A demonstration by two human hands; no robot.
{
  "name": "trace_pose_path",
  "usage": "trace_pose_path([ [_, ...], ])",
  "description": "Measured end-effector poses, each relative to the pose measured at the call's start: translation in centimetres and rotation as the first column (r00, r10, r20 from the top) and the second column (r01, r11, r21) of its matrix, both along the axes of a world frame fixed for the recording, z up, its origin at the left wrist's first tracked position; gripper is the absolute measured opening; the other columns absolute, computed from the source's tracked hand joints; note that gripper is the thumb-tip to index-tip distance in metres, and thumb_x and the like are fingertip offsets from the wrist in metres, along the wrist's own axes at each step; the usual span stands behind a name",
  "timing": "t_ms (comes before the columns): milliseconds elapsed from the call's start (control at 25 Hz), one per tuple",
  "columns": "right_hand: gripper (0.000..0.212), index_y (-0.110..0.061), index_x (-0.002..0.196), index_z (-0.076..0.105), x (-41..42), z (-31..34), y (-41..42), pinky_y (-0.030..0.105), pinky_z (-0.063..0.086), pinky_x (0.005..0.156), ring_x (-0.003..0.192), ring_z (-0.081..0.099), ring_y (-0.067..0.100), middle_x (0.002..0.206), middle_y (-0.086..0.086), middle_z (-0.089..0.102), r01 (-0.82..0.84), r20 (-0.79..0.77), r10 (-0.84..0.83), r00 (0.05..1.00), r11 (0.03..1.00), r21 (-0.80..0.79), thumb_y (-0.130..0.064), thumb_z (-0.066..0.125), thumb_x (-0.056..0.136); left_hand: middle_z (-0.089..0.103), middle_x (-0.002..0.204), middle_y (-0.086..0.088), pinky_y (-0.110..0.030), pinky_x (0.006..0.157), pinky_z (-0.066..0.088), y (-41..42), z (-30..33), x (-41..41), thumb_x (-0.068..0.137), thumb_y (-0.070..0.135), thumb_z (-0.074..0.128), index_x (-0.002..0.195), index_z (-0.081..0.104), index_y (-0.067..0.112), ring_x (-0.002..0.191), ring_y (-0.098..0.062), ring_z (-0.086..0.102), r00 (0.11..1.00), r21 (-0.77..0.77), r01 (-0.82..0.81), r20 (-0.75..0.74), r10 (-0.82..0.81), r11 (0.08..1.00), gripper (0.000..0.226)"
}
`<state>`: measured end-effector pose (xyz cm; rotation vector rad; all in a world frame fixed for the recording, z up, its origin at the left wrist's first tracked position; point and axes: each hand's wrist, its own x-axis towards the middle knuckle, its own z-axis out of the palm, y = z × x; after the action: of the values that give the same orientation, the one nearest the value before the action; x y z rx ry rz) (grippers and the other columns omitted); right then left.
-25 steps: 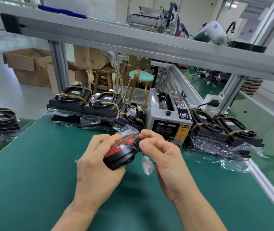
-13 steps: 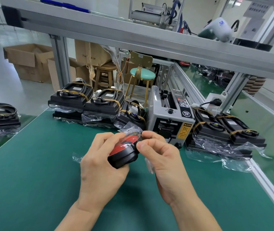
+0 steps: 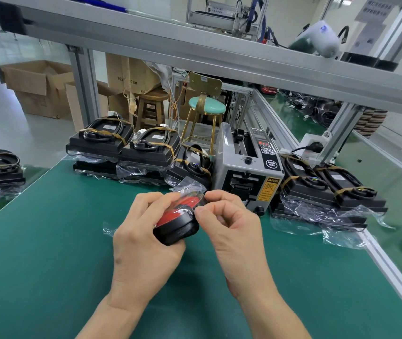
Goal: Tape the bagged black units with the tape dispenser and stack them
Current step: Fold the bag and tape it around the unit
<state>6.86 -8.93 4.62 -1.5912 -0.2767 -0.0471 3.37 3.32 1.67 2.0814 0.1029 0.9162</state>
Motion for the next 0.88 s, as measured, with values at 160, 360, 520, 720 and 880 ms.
trace_pose_path([
  [160, 0.024, -0.020, 0.061, 0.063, -0.1, -0.3, 0.3, 0.017, 0.046, 0.075, 0.081, 0.060, 0.002, 0.095, -0.010, 0.065, 0.053, -0.006, -0.052, 0.999, 0.999, 0.003, -0.005, 0.071, 0.078, 0.058, 0.099, 0.004, -0.023, 0.077, 0.047, 0.0, -0.1, -0.1, 0.049, -0.013, 0.078, 0.110, 0.070, 0.014, 0.086, -0.010, 0.056, 1.000, 0.021, 0.001, 0.009, -0.001, 1.000, 0.067],
  [360, 0.020, -0.017, 0.097, 0.059, 0.0, -0.5, 0.4, 0.016, 0.048, 0.066, 0.077, 0.063, 0.006, 0.099, 0.000, 0.068, 0.026, -0.134, 0.002, 0.991, 0.977, 0.212, -0.005, 0.068, 0.083, 0.057, 0.099, 0.004, -0.016, 0.079, 0.045, 0.3, -0.2, -0.1, 0.048, -0.013, 0.079, 0.110, 0.070, 0.017, 0.087, -0.008, 0.056, 1.000, 0.012, 0.001, 0.020, -0.001, 1.000, 0.070],
  [520, 0.033, -0.027, 0.101, 0.058, -0.6, -0.9, 0.8, 0.018, 0.048, 0.085, 0.099, 0.060, -0.001, 0.106, -0.009, 0.064, -0.072, -0.064, 0.076, 0.995, 0.996, 0.061, -0.017, 0.077, 0.075, 0.056, 0.099, 0.006, -0.012, 0.079, 0.044, 0.7, -0.4, -0.2, 0.052, -0.006, 0.077, 0.109, 0.069, 0.018, 0.089, -0.004, 0.056, 0.999, -0.007, 0.001, 0.045, 0.000, 1.000, 0.062],
  [720, 0.054, -0.033, 0.102, 0.058, 0.6, -0.4, -0.2, 0.009, 0.045, 0.075, 0.098, 0.057, -0.007, 0.102, -0.020, 0.062, -0.176, -0.107, 0.168, 0.980, 0.982, -0.067, -0.031, 0.081, 0.053, 0.056, 0.100, 0.007, -0.010, 0.080, 0.043, 0.9, -0.5, -0.5, 0.054, 0.007, 0.071, 0.110, 0.067, 0.025, 0.092, -0.004, 0.058, 0.995, -0.024, 0.046, 0.085, -0.044, 0.999, 0.059],
  [880, 0.046, -0.025, 0.107, 0.061, 2.8, -1.4, -2.7, 0.022, 0.039, 0.082, 0.105, 0.054, 0.006, 0.109, -0.007, 0.061, -0.148, -0.267, 0.152, 0.952, 0.988, 0.035, -0.022, 0.075, 0.063, 0.063, 0.101, -0.001, -0.019, 0.085, 0.049, 2.9, -1.1, -0.9, 0.048, -0.002, 0.075, 0.102, 0.071, 0.022, 0.094, -0.013, 0.063, 0.970, -0.221, 0.202, 0.180, -0.164, 0.954, 0.060],
])
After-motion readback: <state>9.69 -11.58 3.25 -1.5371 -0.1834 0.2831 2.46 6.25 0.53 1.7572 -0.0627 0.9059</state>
